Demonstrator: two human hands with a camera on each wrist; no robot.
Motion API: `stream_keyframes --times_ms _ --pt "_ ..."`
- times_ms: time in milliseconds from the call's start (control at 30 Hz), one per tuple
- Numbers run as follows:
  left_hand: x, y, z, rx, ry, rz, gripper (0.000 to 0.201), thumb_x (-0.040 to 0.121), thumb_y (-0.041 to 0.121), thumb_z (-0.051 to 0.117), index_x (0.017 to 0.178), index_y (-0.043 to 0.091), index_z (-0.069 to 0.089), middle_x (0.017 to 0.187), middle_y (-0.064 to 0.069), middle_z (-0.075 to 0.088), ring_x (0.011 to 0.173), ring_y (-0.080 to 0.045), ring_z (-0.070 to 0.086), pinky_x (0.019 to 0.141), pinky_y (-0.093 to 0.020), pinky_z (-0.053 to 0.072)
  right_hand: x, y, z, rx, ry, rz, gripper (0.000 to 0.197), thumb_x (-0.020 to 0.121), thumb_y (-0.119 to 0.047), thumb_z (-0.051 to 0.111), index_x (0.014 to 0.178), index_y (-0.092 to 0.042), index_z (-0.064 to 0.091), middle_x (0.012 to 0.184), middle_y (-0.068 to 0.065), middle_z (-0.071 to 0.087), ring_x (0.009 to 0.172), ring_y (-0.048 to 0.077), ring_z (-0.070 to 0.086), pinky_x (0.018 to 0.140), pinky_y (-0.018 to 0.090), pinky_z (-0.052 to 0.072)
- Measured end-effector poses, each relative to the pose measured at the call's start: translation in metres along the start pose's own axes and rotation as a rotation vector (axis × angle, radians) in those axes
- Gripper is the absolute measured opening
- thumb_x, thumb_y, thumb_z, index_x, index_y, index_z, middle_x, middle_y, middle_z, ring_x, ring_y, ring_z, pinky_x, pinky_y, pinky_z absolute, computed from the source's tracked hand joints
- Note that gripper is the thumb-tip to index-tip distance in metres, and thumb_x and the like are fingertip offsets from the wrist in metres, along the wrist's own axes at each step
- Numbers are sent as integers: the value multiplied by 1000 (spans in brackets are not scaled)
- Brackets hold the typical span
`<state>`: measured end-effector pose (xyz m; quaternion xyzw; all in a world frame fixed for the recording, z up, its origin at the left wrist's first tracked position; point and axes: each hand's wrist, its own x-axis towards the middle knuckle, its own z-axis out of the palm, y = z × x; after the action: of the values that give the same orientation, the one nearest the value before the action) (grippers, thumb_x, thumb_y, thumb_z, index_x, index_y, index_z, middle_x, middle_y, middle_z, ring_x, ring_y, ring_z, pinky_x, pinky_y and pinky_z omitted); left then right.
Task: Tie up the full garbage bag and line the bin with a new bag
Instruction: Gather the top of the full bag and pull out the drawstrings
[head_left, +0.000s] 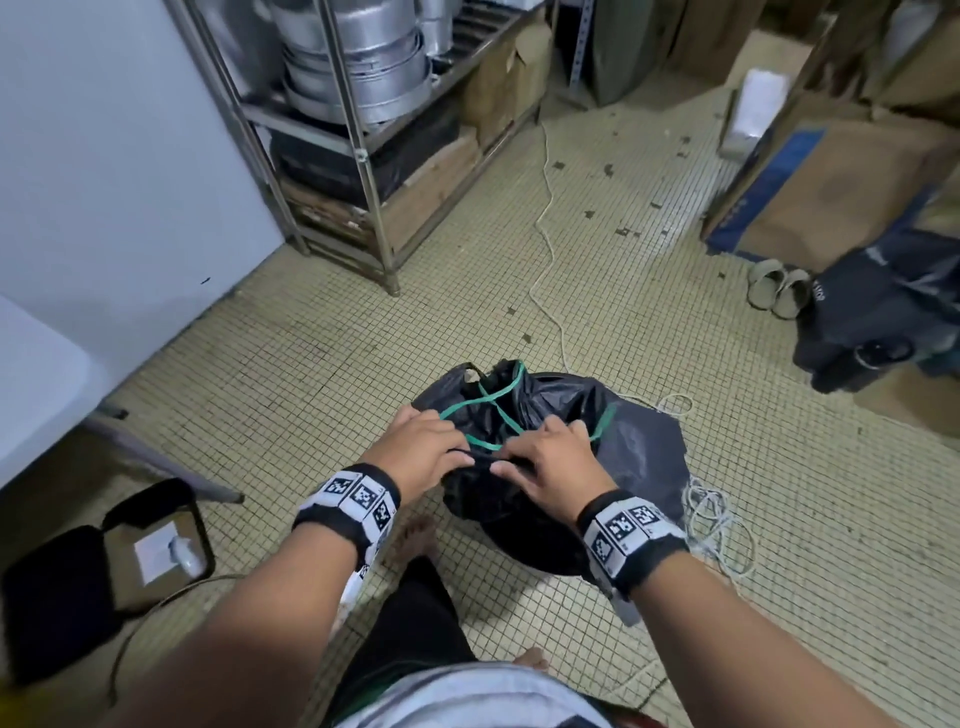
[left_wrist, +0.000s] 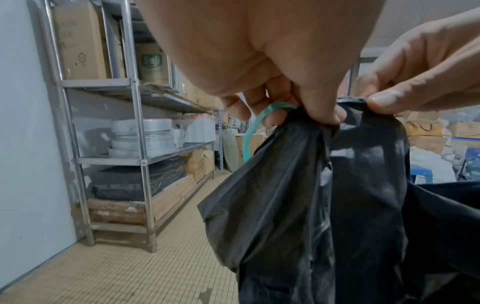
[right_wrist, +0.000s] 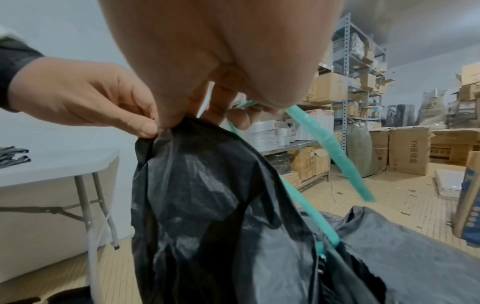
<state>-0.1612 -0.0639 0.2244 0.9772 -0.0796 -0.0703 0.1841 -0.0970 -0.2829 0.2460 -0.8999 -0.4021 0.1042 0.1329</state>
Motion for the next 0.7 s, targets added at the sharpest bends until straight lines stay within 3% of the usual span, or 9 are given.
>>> stream_keyframes --times_ms 133,267,467,567,700 --pt "3 15 -13 23 97 48 30 99 48 52 106 26 71 98 13 67 97 -12 49 88 -23 17 -9 8 -20 64 63 -27 30 98 -55 48 102 -33 69 96 -14 69 92 16 45 81 37 26" --pt "9 29 -22 -18 191 55 26 96 47 59 100 25 72 94 14 67 96 -13 52 87 -25 19 -17 11 -44 73 126 -32 29 99 -52 50 100 -31 69 93 -14 69 90 15 44 85 39 29" --pt "12 27 -29 0 155 1 27 96 47 57 106 25 71 97 16 64 101 -15 55 97 -34 28 -29 23 -71 156 258 -19 24 97 -47 56 91 -29 70 85 -15 68 85 12 45 89 39 30" --pt "16 28 -36 -29 227 14 23 97 43 59 101 24 72 93 17 62 99 -14 56 91 -31 26 -29 29 -75 156 244 16 26 92 -56 58 94 -31 67 85 -15 67 86 11 44 89 38 30" --pt "30 37 -52 -45 281 59 21 98 40 58 98 23 71 93 15 64 96 -11 54 91 -27 25 -16 22 -76 118 233 49 51 79 -77 55 110 -37 64 86 -19 65 89 8 43 83 35 28"
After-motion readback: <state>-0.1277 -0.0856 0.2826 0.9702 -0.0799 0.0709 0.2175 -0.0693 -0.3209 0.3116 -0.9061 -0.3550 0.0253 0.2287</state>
